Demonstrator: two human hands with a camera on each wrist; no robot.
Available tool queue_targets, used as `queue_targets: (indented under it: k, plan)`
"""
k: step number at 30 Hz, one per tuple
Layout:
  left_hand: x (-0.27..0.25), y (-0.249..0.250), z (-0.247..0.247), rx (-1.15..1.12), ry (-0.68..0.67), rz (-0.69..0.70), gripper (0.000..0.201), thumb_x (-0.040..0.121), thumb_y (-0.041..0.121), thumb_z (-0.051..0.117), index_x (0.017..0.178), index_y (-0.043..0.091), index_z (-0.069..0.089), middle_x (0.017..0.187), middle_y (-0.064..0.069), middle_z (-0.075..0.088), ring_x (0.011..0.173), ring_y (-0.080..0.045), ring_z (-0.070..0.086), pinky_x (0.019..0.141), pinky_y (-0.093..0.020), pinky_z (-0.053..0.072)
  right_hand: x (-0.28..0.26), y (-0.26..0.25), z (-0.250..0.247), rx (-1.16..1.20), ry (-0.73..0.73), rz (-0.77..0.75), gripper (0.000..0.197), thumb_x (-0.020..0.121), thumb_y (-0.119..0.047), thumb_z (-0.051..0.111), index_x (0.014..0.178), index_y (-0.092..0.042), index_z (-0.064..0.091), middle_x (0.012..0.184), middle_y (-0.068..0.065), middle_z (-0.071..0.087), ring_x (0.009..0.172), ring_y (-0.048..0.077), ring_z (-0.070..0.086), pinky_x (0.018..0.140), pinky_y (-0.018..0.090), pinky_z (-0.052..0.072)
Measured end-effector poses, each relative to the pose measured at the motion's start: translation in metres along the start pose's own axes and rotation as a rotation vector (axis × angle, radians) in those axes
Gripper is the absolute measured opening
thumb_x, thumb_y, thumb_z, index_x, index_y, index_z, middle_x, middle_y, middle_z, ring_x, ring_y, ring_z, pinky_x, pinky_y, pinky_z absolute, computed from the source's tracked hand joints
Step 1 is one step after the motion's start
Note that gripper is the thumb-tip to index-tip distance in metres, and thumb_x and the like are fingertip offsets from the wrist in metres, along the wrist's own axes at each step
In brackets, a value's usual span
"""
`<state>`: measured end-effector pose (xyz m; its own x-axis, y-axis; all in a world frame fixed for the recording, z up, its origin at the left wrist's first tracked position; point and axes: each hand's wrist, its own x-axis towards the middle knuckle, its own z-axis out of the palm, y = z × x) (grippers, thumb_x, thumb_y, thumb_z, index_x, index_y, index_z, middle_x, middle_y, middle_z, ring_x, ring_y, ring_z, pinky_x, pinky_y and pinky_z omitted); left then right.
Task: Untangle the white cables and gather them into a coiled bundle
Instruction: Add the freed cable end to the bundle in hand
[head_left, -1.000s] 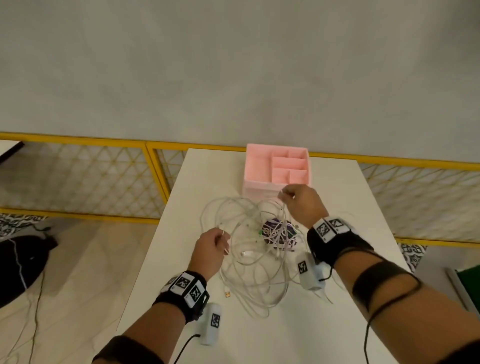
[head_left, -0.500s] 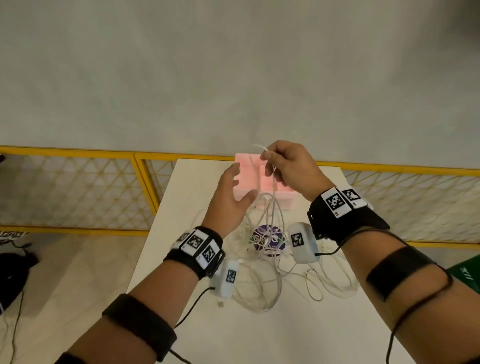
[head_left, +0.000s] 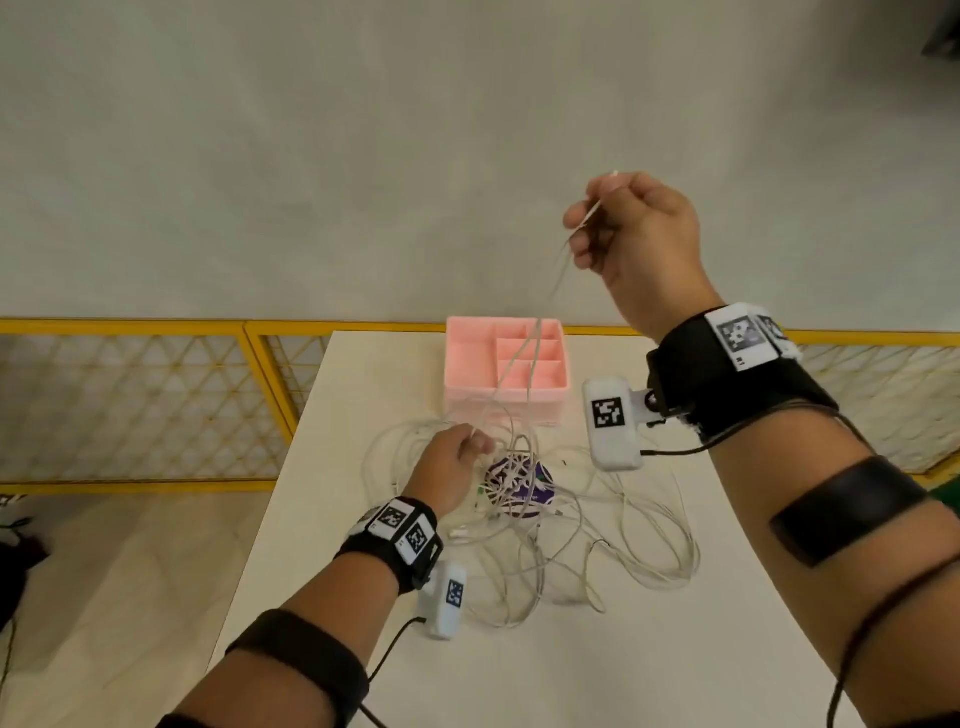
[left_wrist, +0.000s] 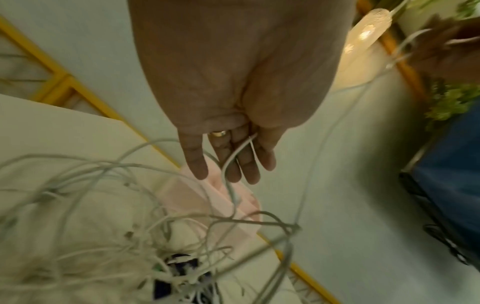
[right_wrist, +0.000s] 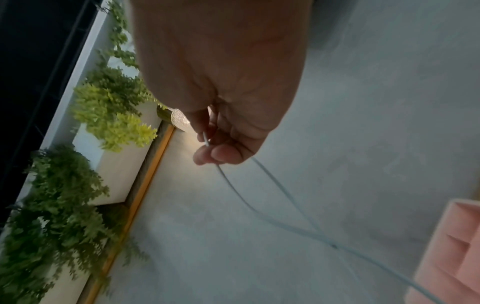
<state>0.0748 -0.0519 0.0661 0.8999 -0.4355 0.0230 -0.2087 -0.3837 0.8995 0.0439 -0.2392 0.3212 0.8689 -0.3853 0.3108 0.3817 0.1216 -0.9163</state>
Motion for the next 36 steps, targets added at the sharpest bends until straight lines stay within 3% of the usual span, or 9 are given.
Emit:
queue_targets:
  k: [5, 9, 13, 19, 24, 27, 29, 33, 36]
  plan:
    - [-0.002, -0.024, -0.023, 0.002, -0.021, -0.178, 0.037, 0.108, 0.018, 0.037, 0.084, 0.016, 0.065, 0.103, -0.005, 0.07, 0.097, -0.022, 0.065, 0.087, -0.03, 0.049, 0.01, -0.016, -0.026, 0.139, 0.153, -0.063, 0.022, 0.105, -0.009, 0.04, 0.087, -0.011, 0.052, 0.076, 0.012, 0.065, 0.059, 0.023, 0.054, 0.056, 0.031, 0.049]
    - [0.0, 0.002, -0.026, -0.232, 0.006, -0.181, 0.019, 0.105, 0.011, 0.044, 0.105, 0.01, 0.063, 0.102, -0.008, 0.074, 0.084, -0.018, 0.073, 0.072, -0.032, 0.049, 0.005, -0.013, -0.026, 0.019, 0.071, -0.021, 0.021, 0.105, -0.012, 0.04, 0.088, -0.013, 0.053, 0.078, 0.01, 0.067, 0.059, 0.021, 0.056, 0.057, 0.029, 0.048]
    - [0.003, 0.026, -0.017, -0.1, 0.022, -0.062, 0.045, 0.097, 0.019, 0.063, 0.14, 0.018, 0.049, 0.133, 0.004, 0.052, 0.115, -0.018, 0.057, 0.094, -0.032, 0.047, -0.006, -0.003, -0.01, -0.041, -0.066, 0.041, 0.018, 0.104, -0.01, 0.044, 0.089, -0.009, 0.054, 0.077, 0.013, 0.069, 0.059, 0.024, 0.059, 0.057, 0.031, 0.05]
    - [0.001, 0.071, 0.011, -0.217, -0.111, 0.046, 0.02, 0.095, 0.021, 0.064, 0.115, 0.027, 0.061, 0.116, 0.006, 0.062, 0.097, -0.019, 0.066, 0.086, -0.037, 0.053, -0.029, 0.015, 0.015, -0.061, -0.251, 0.123, 0.012, 0.102, -0.006, 0.051, 0.095, 0.001, 0.058, 0.092, 0.02, 0.067, 0.079, 0.035, 0.07, 0.07, 0.037, 0.057]
    - [-0.001, 0.074, 0.025, -0.373, -0.134, -0.119, 0.015, 0.101, 0.008, 0.05, 0.099, 0.018, 0.061, 0.088, -0.002, 0.06, 0.054, -0.011, 0.063, 0.053, -0.03, 0.045, -0.038, 0.032, 0.011, -0.037, -0.19, 0.17, 0.011, 0.1, -0.007, 0.056, 0.095, 0.002, 0.059, 0.092, 0.019, 0.067, 0.082, 0.036, 0.072, 0.071, 0.036, 0.059]
    - [0.002, 0.062, 0.02, -0.276, 0.159, -0.084, 0.016, 0.094, 0.025, 0.068, 0.091, 0.018, 0.054, 0.09, -0.001, 0.06, 0.073, -0.024, 0.069, 0.06, -0.037, 0.051, -0.044, 0.038, -0.002, -0.015, -0.158, 0.211, 0.012, 0.1, -0.007, 0.055, 0.092, 0.001, 0.058, 0.089, 0.019, 0.068, 0.083, 0.038, 0.072, 0.071, 0.037, 0.059]
    - [0.004, 0.054, 0.018, -0.233, 0.246, -0.093, 0.031, 0.087, 0.033, 0.075, 0.102, 0.024, 0.049, 0.102, 0.0, 0.058, 0.089, -0.028, 0.067, 0.073, -0.045, 0.056, -0.048, 0.037, -0.005, 0.021, -0.175, 0.24, 0.011, 0.1, -0.007, 0.054, 0.094, 0.001, 0.058, 0.089, 0.02, 0.069, 0.082, 0.039, 0.072, 0.071, 0.036, 0.06]
    - [0.008, 0.063, 0.026, -0.278, 0.02, -0.077, 0.042, 0.096, 0.029, 0.065, 0.133, 0.032, 0.043, 0.12, 0.004, 0.055, 0.082, -0.016, 0.068, 0.058, -0.03, 0.051, -0.053, 0.03, -0.003, 0.088, -0.273, 0.31, 0.008, 0.1, -0.005, 0.052, 0.099, 0.002, 0.057, 0.088, 0.021, 0.069, 0.077, 0.036, 0.071, 0.067, 0.033, 0.06]
    - [0.005, 0.072, 0.03, -0.31, -0.052, -0.054, 0.017, 0.104, 0.024, 0.05, 0.111, 0.013, 0.06, 0.108, -0.004, 0.065, 0.066, -0.009, 0.067, 0.049, -0.023, 0.045, -0.051, 0.031, -0.007, 0.116, -0.246, 0.307, 0.008, 0.101, -0.005, 0.052, 0.098, 0.001, 0.056, 0.087, 0.021, 0.068, 0.073, 0.035, 0.071, 0.064, 0.032, 0.06]
